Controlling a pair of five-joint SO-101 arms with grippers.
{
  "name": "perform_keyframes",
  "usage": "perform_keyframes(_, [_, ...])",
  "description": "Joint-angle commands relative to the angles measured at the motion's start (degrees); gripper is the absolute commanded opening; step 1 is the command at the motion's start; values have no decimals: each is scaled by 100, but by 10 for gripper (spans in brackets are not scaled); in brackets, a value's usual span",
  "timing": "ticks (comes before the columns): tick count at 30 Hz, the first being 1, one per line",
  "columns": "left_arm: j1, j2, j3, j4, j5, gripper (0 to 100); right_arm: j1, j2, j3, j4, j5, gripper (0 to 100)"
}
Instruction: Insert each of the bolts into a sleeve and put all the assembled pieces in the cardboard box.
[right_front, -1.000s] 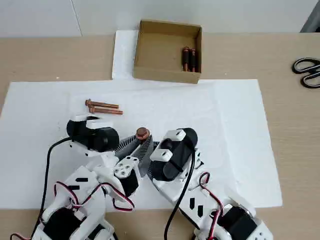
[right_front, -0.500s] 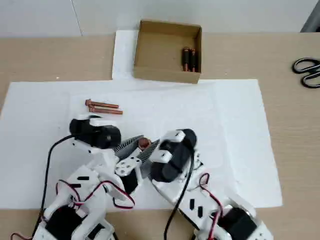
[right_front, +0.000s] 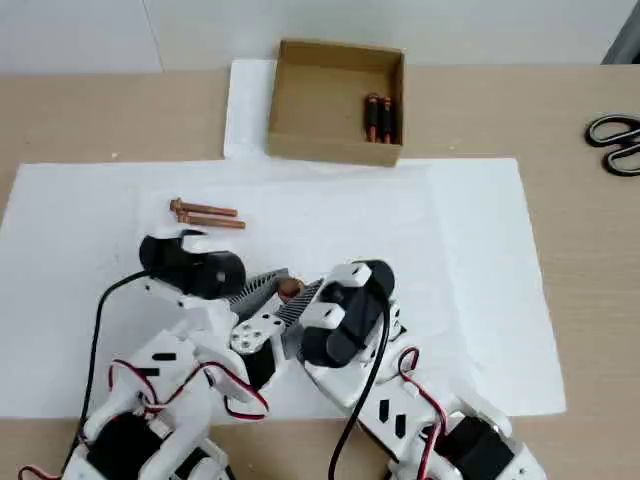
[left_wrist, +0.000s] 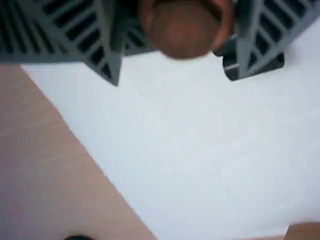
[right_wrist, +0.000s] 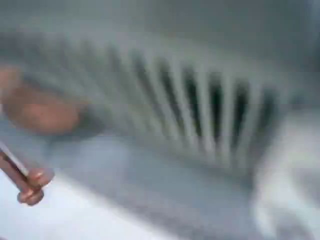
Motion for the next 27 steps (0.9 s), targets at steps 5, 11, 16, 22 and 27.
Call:
perform_keyframes(5, [9,281,-769,-79,-53,152,22,-48,-18,-154,44,4])
perform_keyframes(11, [-176,1125,-1420,-527,-44,152,31,-40,-18,-154,44,4])
perform_keyframes(16, [-774,2022,-2035,-791,-53,152,259,-40,-26,-171,53,4])
perform_keyframes(22, [-1785,3156,-2941,-738,334,152,1270,4,-26,-180,79,4])
perform_keyframes(27, [-2224,4149,-3626,-202,519,152,2273,426,-62,-189,53,4])
